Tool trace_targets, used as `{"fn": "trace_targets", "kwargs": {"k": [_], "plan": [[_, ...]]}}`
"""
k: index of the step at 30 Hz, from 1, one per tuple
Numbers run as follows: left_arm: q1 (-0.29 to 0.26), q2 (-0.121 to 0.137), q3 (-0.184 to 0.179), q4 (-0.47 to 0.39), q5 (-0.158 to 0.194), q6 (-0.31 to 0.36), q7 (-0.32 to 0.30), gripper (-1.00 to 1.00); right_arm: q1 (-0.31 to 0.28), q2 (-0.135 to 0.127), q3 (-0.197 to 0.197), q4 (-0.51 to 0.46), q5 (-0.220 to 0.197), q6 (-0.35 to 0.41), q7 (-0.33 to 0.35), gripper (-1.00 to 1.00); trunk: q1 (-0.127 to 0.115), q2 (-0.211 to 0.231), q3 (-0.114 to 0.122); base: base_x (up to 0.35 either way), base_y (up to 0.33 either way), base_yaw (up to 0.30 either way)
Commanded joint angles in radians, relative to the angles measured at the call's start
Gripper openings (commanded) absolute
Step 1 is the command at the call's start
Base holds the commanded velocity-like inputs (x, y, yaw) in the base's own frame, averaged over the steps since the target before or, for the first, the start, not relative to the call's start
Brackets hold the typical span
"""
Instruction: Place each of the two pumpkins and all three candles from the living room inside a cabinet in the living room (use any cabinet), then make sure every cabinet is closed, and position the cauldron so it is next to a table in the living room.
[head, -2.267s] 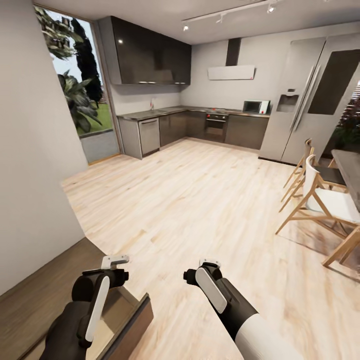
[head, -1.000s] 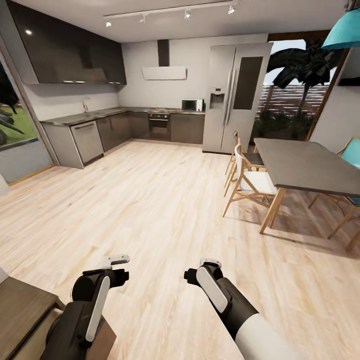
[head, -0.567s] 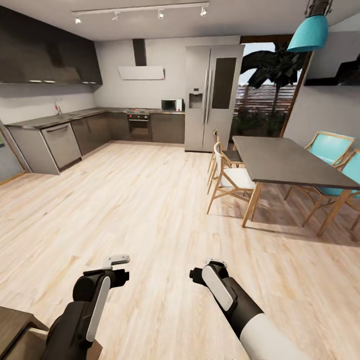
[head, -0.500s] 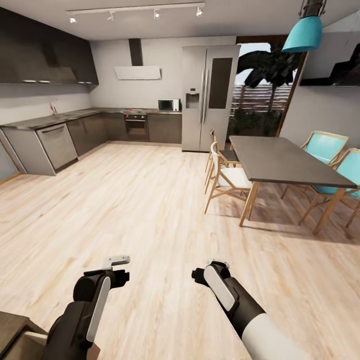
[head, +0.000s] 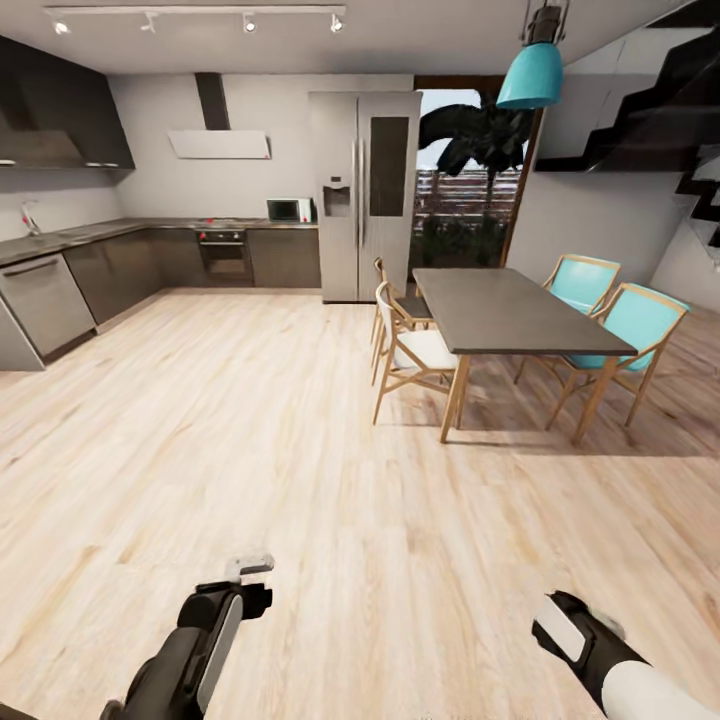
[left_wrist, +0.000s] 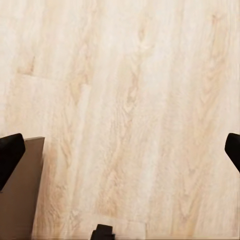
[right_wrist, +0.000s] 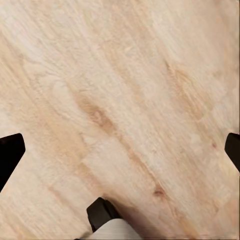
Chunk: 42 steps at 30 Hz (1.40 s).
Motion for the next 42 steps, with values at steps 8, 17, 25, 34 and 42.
{"fn": "trace_targets", "kwargs": {"k": [8,17,25,34,42], "plan": [[-0.012,0.01,0.003,0.355,-0.002,-0.332,0.002,1.0,0.028,0.086,0.004,0.241,0.003,-0.311,0.152,1.0,0.0,0.0,0.0,0.0,0.0,-0.282],[-0.013,0.013,0.005,0.586,-0.002,-0.57,0.032,1.0,0.07,0.109,0.005,0.263,0.006,-0.374,0.201,1.0,0.0,0.0,0.0,0.0,0.0,-0.174],[-0.016,0.011,0.005,0.624,-0.002,-0.608,0.107,1.0,0.072,0.112,0.018,0.263,0.005,-0.404,0.201,1.0,0.0,0.0,0.0,0.0,0.0,-0.229],[-0.016,0.013,-0.001,0.626,-0.002,-0.625,0.108,1.0,0.073,0.101,0.018,0.266,0.001,-0.406,0.202,1.0,0.0,0.0,0.0,0.0,0.0,-0.287],[-0.016,0.008,-0.009,0.626,-0.002,-0.624,0.108,1.0,0.073,0.098,0.018,0.267,0.001,-0.406,0.202,1.0,0.0,0.0,0.0,0.0,0.0,-0.289]]}}
